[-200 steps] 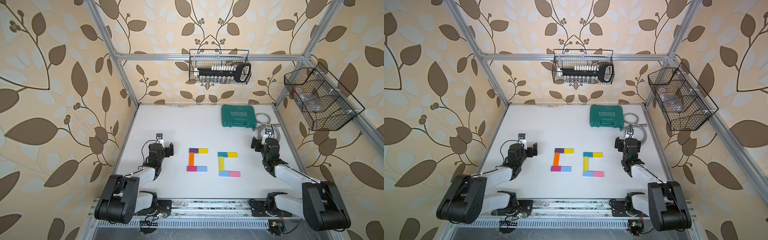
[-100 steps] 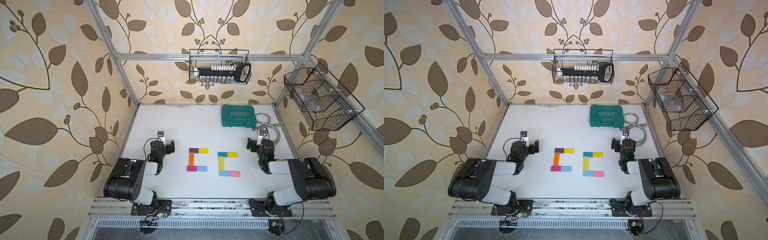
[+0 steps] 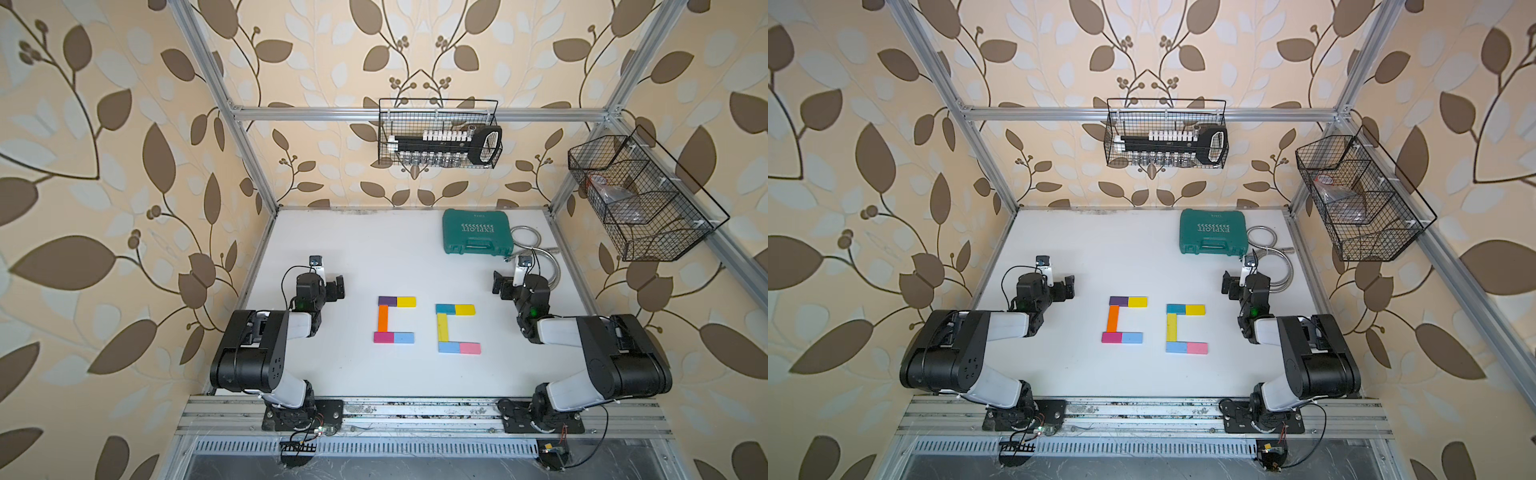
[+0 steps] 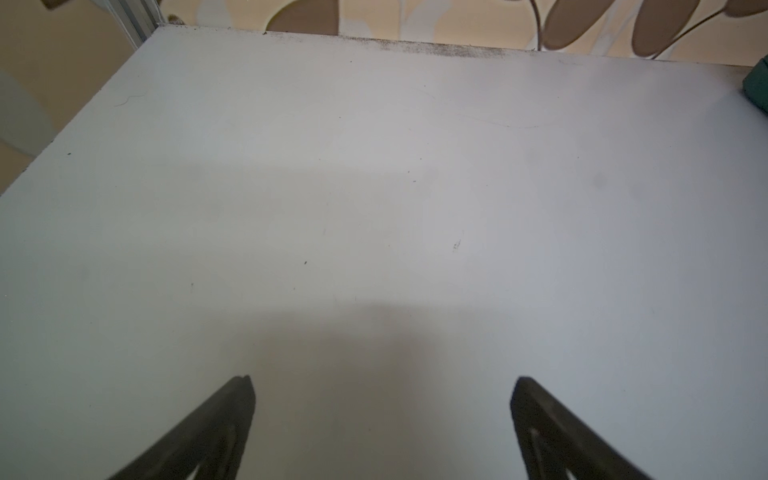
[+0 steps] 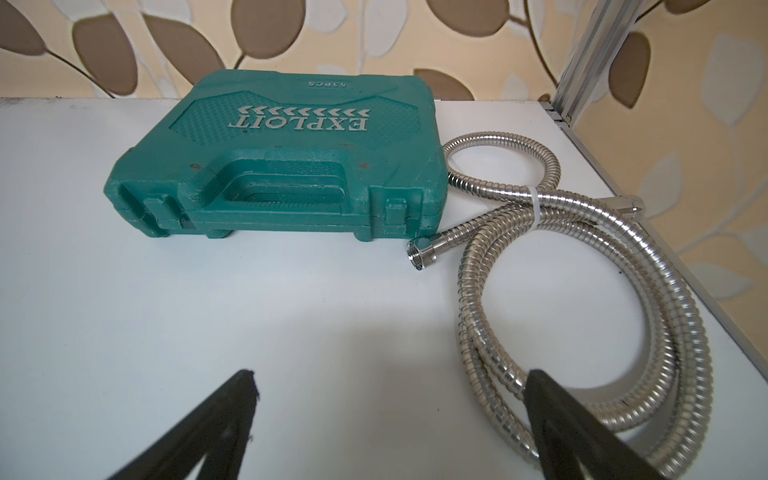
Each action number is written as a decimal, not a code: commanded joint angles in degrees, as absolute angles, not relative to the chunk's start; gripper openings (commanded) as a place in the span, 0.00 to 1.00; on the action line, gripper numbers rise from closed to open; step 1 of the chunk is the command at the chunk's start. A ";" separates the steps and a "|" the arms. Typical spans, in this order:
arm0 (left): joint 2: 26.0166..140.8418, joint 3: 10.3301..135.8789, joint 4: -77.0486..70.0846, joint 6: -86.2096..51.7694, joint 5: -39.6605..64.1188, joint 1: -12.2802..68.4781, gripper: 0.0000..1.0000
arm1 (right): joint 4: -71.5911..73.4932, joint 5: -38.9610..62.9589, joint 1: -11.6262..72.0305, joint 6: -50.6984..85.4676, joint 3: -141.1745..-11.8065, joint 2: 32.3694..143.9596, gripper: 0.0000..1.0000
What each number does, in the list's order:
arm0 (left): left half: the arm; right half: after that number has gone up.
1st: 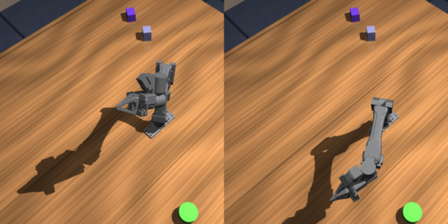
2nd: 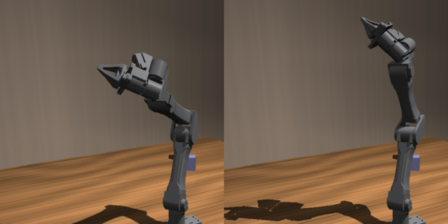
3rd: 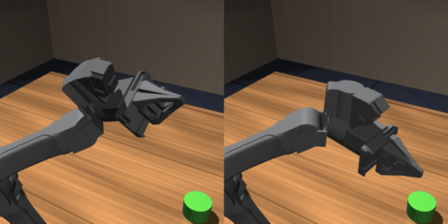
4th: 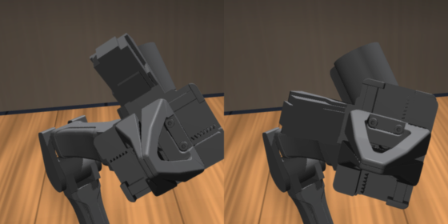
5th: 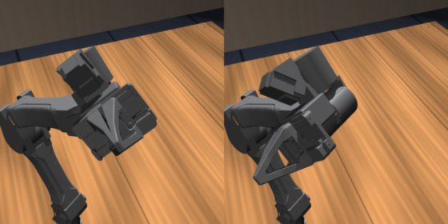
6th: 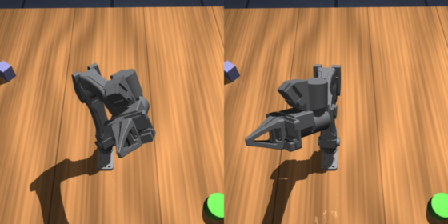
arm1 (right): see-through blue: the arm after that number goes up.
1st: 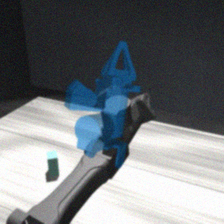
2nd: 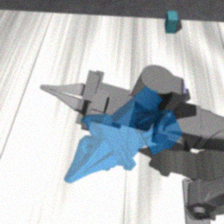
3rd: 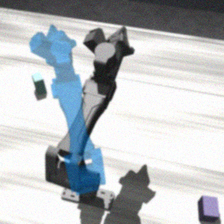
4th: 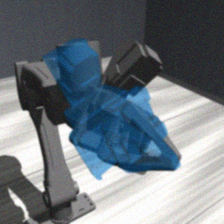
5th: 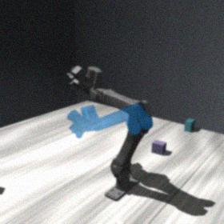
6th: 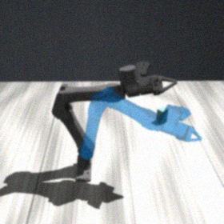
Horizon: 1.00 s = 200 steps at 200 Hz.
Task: Assemble the letter c with building blocks
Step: Reset both arms
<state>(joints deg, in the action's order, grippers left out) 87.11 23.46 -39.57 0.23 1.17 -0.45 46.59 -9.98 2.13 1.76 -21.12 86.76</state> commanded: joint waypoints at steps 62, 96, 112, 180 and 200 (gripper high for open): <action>85.66 23.05 -40.43 -0.04 2.29 -0.50 0.99 | 45.33 -6.42 0.61 1.72 -22.55 87.23 0.98; 85.61 23.07 -40.43 -0.11 2.28 -0.52 0.99 | 46.63 -6.67 0.73 1.45 -21.36 86.09 0.98; 85.61 23.03 -40.43 -0.09 2.29 -0.48 0.99 | 46.39 -6.67 0.79 1.45 -21.50 86.22 0.98; 85.61 23.03 -40.43 -0.07 2.29 -0.49 0.99 | 65.47 -7.88 0.01 2.62 -12.03 86.16 0.98; 85.62 23.03 -40.50 -0.04 2.25 -0.47 0.99 | 51.02 -0.75 0.00 0.46 -20.09 87.14 0.98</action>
